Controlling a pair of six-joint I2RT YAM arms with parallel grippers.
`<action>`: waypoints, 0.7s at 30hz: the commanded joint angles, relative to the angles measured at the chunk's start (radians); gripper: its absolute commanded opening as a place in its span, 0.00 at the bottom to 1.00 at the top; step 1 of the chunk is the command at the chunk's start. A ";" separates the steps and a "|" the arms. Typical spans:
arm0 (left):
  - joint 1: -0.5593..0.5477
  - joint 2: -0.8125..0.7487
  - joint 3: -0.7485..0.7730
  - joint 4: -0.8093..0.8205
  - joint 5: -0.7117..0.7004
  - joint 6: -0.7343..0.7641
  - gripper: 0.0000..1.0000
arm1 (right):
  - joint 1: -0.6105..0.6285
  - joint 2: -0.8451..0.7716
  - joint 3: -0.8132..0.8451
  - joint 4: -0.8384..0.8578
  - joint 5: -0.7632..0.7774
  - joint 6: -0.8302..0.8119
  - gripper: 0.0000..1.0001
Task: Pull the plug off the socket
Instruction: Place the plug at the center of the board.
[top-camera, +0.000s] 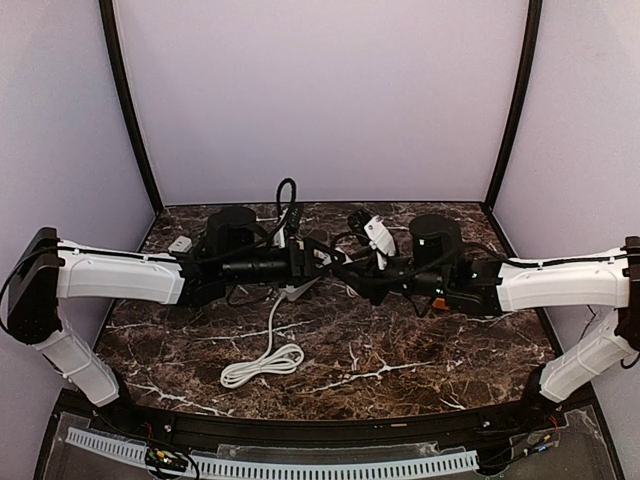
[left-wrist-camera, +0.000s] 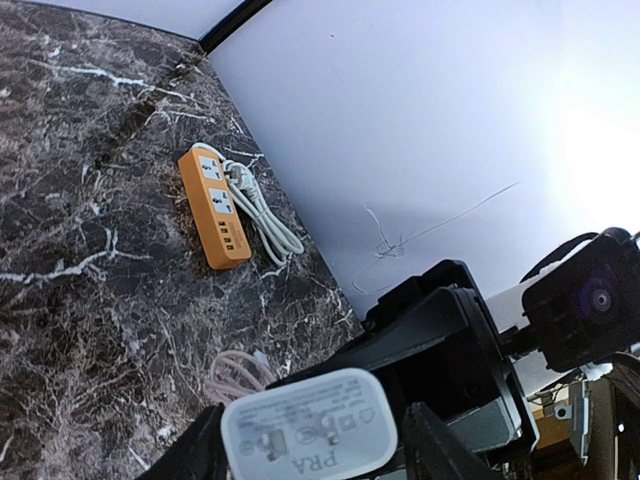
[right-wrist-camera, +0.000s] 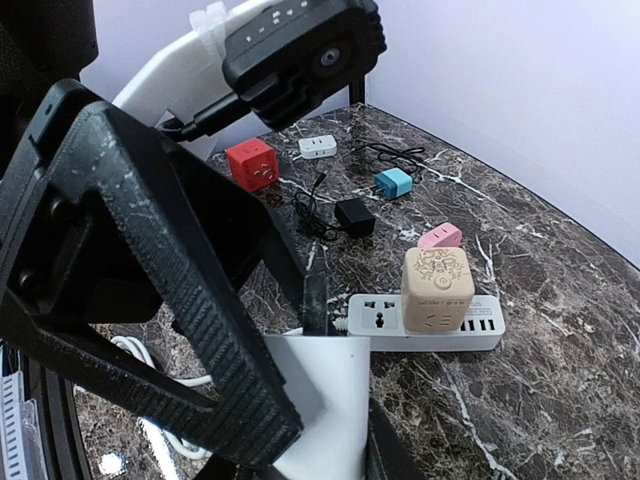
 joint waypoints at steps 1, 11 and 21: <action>-0.013 0.007 0.049 -0.005 0.002 0.011 0.56 | 0.013 0.009 0.023 0.052 0.011 -0.013 0.00; -0.013 -0.020 0.071 -0.092 -0.028 0.087 0.16 | 0.015 0.007 0.040 0.022 0.037 -0.018 0.24; 0.105 -0.099 0.147 -0.410 -0.125 0.207 0.03 | 0.005 -0.114 0.009 -0.028 0.111 -0.021 0.99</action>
